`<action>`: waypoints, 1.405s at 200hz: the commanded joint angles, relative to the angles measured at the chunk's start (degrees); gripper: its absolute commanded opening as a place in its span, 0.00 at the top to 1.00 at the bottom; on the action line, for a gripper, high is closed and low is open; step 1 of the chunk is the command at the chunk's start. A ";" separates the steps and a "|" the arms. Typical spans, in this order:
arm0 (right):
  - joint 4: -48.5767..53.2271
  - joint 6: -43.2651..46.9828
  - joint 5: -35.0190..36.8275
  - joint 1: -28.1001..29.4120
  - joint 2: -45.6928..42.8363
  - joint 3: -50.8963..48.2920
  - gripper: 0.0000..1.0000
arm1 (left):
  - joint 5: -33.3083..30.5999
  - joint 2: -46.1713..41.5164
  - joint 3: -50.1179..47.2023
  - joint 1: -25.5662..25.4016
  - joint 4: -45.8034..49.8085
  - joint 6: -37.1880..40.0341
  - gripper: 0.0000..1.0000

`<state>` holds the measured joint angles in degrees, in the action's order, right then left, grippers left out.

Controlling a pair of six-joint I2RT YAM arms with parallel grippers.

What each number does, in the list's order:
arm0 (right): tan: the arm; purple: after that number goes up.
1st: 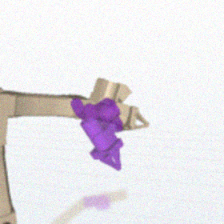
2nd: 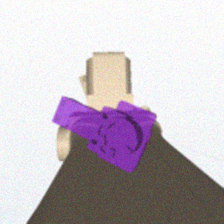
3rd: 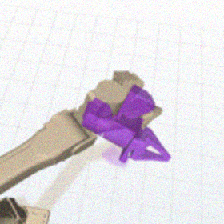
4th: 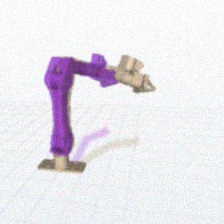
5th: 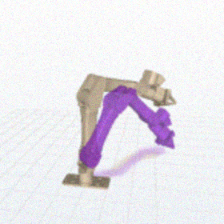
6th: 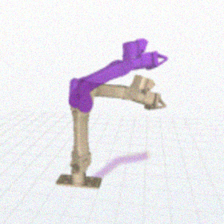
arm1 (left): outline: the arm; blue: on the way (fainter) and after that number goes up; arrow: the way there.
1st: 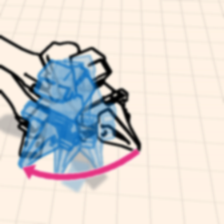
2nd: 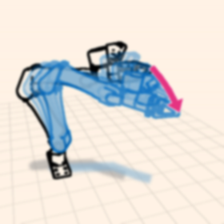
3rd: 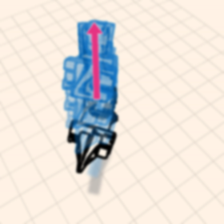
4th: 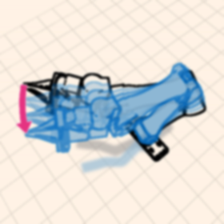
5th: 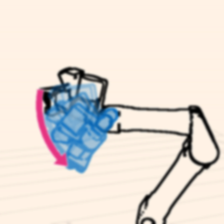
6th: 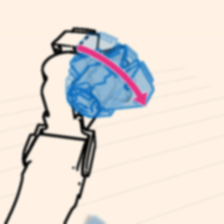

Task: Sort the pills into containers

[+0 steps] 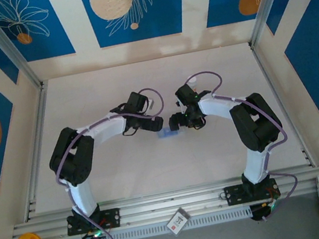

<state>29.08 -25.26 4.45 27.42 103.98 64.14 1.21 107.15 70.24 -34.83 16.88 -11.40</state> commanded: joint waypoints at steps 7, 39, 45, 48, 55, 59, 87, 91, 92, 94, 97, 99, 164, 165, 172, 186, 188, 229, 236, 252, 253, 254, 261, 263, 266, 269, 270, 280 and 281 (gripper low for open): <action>-1.00 -1.55 -1.41 1.67 3.67 -2.73 0.14 | 1.01 1.95 1.66 0.82 0.17 0.85 0.00; -0.38 -1.77 -1.68 1.85 3.53 -1.94 0.14 | 1.76 2.36 2.81 0.98 0.52 1.03 0.00; -0.26 -1.75 -1.72 1.85 3.44 -1.64 0.14 | 1.95 2.19 3.03 0.93 0.60 1.08 0.00; 0.00 -1.73 -1.83 1.87 3.34 -1.40 0.14 | 2.01 2.11 3.14 0.95 0.61 1.07 0.00; 0.21 -1.73 -1.97 1.82 3.12 -1.03 0.14 | 2.37 1.76 3.50 0.91 0.62 0.97 0.00; 0.54 -1.73 -2.27 1.77 2.86 -0.60 0.14 | 2.58 1.60 3.65 0.93 0.67 0.94 0.00; 2.78 -1.53 -3.19 1.59 0.79 2.64 0.14 | 3.94 -0.12 5.14 0.95 1.18 0.64 0.00; 3.18 -1.55 -3.32 1.51 0.35 3.22 0.13 | 4.12 -0.41 5.30 0.98 1.20 0.57 0.00; 3.31 -1.55 -3.36 1.50 0.26 3.38 0.13 | 4.18 -0.52 5.37 0.98 1.21 0.54 0.00; 3.49 -1.48 -3.43 1.45 0.04 3.72 0.13 | 4.29 -0.76 5.46 0.95 1.20 0.58 0.00; 3.86 -1.51 -3.54 1.37 -0.36 4.16 0.13 | 4.36 -0.87 5.56 1.03 1.28 0.50 0.00; 4.09 -1.52 -3.61 1.33 -0.56 4.44 0.13 | 4.47 -1.08 5.67 1.04 1.28 0.41 0.00; 9.28 -1.55 -4.71 -4.18 -8.86 11.80 0.12 | 6.66 -9.70 3.48 3.48 -1.50 -2.40 0.00; 9.40 -1.55 -4.67 -4.47 -8.95 12.13 0.12 | 6.68 -9.82 3.36 3.56 -1.59 -2.45 0.00; 9.78 -1.55 -4.63 -5.33 -9.14 13.00 0.12 | 7.00 -10.89 2.53 4.01 -2.26 -3.18 0.00; 10.65 -1.57 -4.23 -7.33 -8.92 15.29 0.10 | 7.34 -13.12 0.60 4.93 -3.73 -4.13 0.00; 10.82 -1.56 -4.13 -7.59 -8.78 15.70 0.10 | 7.36 -13.38 0.32 5.01 -3.91 -4.26 0.00; 14.76 -1.48 -1.11 -12.17 -2.74 25.86 0.01 | 6.56 -18.80 -5.53 6.91 -6.40 -5.42 0.00; 15.63 -1.13 -0.30 -12.73 -1.14 28.00 0.01 | 6.31 -19.51 -6.41 7.32 -6.81 -5.52 0.00; 17.25 0.56 2.60 -13.30 2.60 32.78 0.01 | 5.97 -20.78 -8.11 8.02 -7.79 -5.74 0.00; 17.33 0.69 2.90 -13.29 2.88 33.01 0.01 | 5.98 -20.86 -8.15 8.06 -7.81 -5.78 0.00; 17.42 0.76 3.14 -13.28 3.10 33.26 0.01 | 5.99 -20.89 -8.21 8.13 -7.87 -5.81 0.00; 18.18 1.35 5.08 -13.34 4.95 35.47 0.01 | 6.01 -21.22 -8.74 8.41 -8.16 -6.00 0.00; 18.24 1.53 5.19 -13.35 5.15 35.81 0.01 | 6.09 -21.31 -8.94 8.45 -8.31 -6.00 0.00; 18.41 1.87 5.54 -13.36 5.67 36.53 0.01 | 6.20 -21.41 -9.09 8.54 -8.42 -6.07 0.00; 18.61 2.10 5.87 -13.40 6.42 37.26 0.01 | 6.21 -21.50 -9.27 8.59 -8.50 -6.13 0.00; 18.63 2.12 6.03 -13.38 6.63 37.45 0.01 | 6.23 -21.52 -9.34 8.66 -8.52 -6.16 0.00; 19.03 2.40 7.89 -13.45 8.67 39.63 0.01 | 6.42 -21.64 -9.71 8.85 -8.79 -6.16 0.00; 19.06 2.40 8.14 -13.45 8.81 39.82 0.01 | 6.43 -21.64 -9.74 8.83 -8.84 -6.21 0.00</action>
<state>43.88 -25.17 7.18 14.00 108.55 98.87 7.25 87.50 61.84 -27.03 10.68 -16.45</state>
